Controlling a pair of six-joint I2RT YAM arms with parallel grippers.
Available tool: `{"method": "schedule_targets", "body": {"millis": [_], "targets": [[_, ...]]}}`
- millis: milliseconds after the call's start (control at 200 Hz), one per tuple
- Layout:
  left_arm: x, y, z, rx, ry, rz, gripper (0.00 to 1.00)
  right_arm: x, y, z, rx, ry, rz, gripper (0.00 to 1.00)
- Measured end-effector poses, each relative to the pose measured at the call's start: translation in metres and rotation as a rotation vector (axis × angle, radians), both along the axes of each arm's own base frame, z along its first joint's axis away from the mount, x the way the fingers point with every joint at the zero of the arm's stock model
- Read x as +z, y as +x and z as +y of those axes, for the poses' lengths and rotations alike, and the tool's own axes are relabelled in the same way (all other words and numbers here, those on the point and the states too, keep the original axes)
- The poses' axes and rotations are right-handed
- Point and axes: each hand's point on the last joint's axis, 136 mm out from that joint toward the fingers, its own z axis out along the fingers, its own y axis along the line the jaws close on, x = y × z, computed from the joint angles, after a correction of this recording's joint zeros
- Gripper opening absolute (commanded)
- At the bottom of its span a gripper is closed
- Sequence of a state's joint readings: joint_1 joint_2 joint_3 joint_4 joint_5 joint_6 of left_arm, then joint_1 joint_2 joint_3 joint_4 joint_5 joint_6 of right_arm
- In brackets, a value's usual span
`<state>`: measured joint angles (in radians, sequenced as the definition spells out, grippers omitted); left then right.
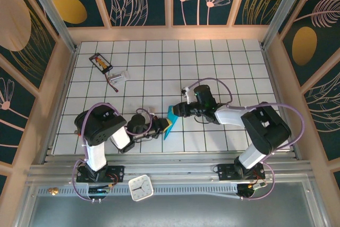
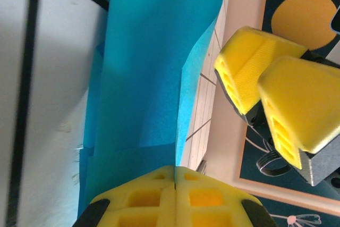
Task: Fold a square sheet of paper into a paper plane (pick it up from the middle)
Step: Perform the fifth fold on the wing at the bottom-center of the table.
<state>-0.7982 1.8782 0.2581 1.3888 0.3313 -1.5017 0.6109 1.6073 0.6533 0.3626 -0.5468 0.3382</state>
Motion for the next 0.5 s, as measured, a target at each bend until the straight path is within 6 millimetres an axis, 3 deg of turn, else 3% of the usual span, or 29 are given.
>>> {"method": "schedule_targets", "body": {"millis": [255, 500], "targets": [[-0.014, -0.005, 0.005, 0.022, -0.004, 0.071, 0.0, -0.008, -0.003, 0.011, 0.03, -0.009, 0.021, 0.37], [-0.014, -0.005, 0.01, 0.049, -0.022, 0.094, 0.0, -0.01, -0.004, 0.015, 0.046, -0.005, 0.031, 0.37]]}}
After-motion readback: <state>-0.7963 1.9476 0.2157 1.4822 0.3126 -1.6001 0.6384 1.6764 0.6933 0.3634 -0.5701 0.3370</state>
